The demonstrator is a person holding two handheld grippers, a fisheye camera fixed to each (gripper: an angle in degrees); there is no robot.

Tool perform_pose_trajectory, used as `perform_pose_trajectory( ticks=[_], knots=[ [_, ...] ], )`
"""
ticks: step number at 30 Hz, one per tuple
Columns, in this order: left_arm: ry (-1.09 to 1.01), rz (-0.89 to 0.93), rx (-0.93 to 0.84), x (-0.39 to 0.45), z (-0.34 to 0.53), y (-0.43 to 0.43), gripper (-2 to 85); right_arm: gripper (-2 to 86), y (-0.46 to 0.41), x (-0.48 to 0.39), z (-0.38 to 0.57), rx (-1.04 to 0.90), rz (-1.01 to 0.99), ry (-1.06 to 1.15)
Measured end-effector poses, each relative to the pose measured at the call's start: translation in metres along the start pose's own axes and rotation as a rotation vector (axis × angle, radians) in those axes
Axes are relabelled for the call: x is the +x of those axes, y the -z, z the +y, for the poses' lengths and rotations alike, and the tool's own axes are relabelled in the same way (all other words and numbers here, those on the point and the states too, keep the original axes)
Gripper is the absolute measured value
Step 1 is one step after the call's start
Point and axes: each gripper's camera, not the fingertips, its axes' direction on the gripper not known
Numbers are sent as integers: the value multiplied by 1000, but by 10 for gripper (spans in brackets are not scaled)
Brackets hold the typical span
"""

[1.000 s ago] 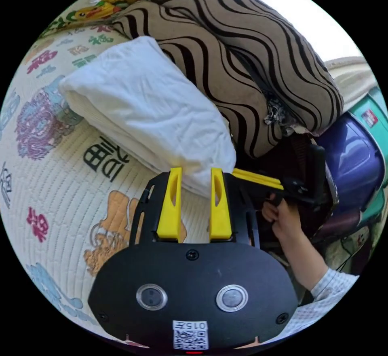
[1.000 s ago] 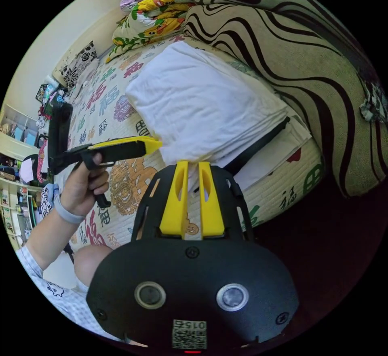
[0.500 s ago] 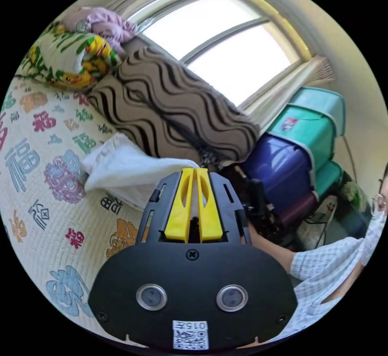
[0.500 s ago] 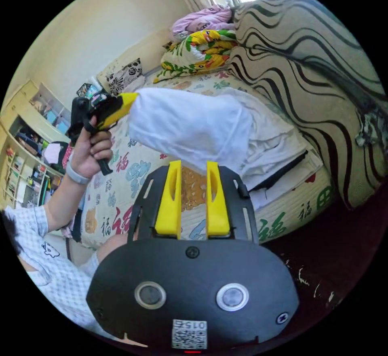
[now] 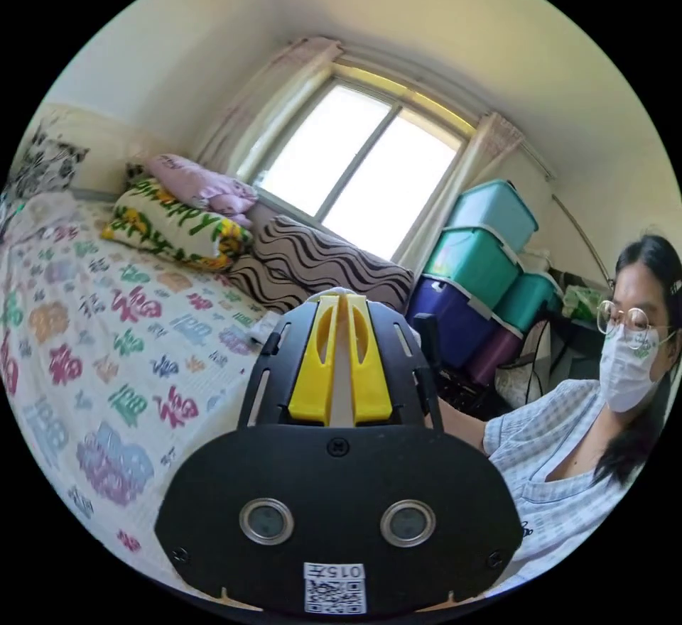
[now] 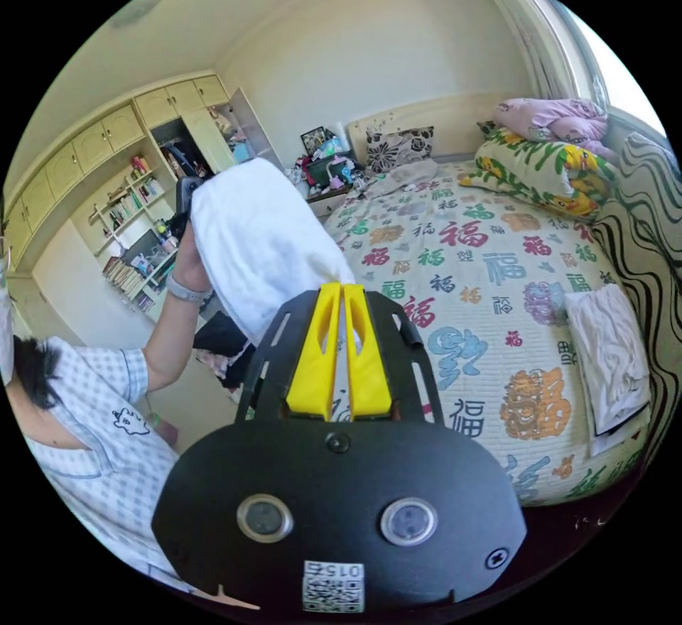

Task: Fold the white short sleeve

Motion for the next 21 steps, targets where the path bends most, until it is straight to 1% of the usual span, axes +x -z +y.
perform_pose_trajectory(
  ticks=[2, 3, 5, 9, 12, 13, 15, 17, 21],
  knots=[
    [106, -62, -24, -13, 32, 49, -2, -3, -5, -16, 10, -3, -57, -19],
    [134, -67, -35, -16, 40, 58, -2, -3, -9, -26, 15, -12, -73, -31],
    [223, -58, -67, -28, 73, 88, -2, -4, -16, -43, 21, -25, -62, -30],
    [304, -44, -52, -35, 117, 118, 2, -4, -26, -83, 32, -9, -85, -27],
    [370, -24, 78, -36, 153, 146, 20, -4, -24, -117, 26, 8, -95, 26],
    [387, 0, 111, -36, 162, 155, 37, -4, -25, -124, 23, 2, -87, 42],
    [354, -7, 89, -26, 175, 162, 66, -4, -26, -153, 16, 1, -73, 106],
    [336, -131, 34, -5, 202, 160, 106, -4, -25, -171, 11, 8, -89, 136],
    [367, -188, -44, 16, 243, 139, 183, -3, -16, -203, 1, 56, -152, 174]
  ],
)
